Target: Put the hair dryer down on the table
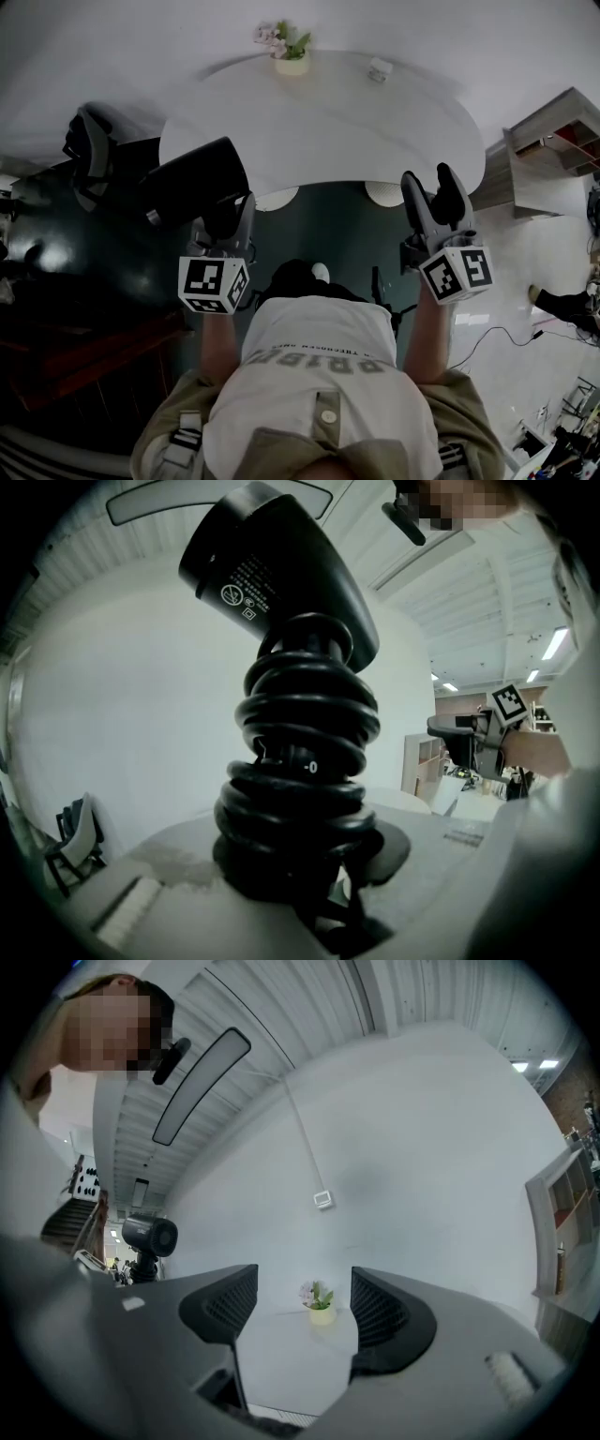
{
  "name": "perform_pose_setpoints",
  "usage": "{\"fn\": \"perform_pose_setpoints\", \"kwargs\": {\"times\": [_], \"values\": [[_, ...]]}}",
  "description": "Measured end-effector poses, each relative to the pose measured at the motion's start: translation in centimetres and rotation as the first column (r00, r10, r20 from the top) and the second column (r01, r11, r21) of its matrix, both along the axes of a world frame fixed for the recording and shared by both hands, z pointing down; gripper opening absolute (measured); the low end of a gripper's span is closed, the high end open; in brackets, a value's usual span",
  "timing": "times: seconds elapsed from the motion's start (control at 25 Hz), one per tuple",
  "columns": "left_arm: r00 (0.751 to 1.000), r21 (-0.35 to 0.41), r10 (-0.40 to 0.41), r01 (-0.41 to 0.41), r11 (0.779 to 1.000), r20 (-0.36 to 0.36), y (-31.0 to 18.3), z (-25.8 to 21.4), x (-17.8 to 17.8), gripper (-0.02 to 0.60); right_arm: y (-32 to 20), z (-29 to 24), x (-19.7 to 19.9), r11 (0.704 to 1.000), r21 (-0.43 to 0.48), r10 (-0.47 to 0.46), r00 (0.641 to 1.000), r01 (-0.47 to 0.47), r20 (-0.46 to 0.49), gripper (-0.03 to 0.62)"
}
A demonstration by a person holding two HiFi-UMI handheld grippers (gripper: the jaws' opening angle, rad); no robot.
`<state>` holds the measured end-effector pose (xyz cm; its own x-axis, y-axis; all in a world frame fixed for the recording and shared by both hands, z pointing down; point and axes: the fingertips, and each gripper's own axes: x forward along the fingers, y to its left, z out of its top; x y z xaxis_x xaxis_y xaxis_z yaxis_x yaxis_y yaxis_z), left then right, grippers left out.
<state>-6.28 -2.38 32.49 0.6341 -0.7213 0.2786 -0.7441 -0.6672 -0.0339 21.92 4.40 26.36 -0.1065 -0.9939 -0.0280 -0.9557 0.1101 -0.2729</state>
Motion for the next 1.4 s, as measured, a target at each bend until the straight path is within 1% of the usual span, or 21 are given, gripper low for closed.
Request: {"fn": "perform_pose_setpoints", "kwargs": {"times": [0.24, 0.44, 0.72, 0.96, 1.24, 1.4], "values": [[1.000, -0.005, 0.030, -0.030, 1.000, 0.005, -1.5, 0.5, 1.3, 0.104, -1.9, 1.5, -0.1, 0.999, -0.045, -0.016, 1.000, 0.015, -0.007, 0.299], [0.998, -0.013, 0.060, -0.060, 0.998, 0.003, -3.7, 1.2, 2.1, 0.104, -3.8, 2.0, 0.4, 0.998, -0.055, 0.003, 1.000, -0.003, -0.009, 0.299], [0.996, -0.015, 0.087, -0.087, 0.996, -0.014, -8.4, 1.0, 1.6, 0.104, -7.5, 1.8, 0.1, 0.998, -0.062, 0.026, 0.999, -0.027, -0.020, 0.299], [0.994, -0.020, 0.112, -0.113, 0.993, -0.014, -13.0, 1.0, 1.0, 0.104, -11.7, 1.7, -0.6, 0.997, -0.074, 0.029, 0.997, -0.034, -0.070, 0.299], [0.983, -0.051, 0.186, -0.185, 0.981, 0.014, -16.6, 2.0, 1.2, 0.104, -16.2, 2.3, -1.8, 0.995, -0.096, 0.030, 0.997, -0.037, -0.069, 0.299], [0.973, -0.063, 0.228, -0.226, 0.972, 0.025, -18.0, 2.8, 1.4, 0.104, -18.0, 3.1, -2.0, 0.993, -0.105, 0.047, 0.996, -0.055, -0.072, 0.299]]}}
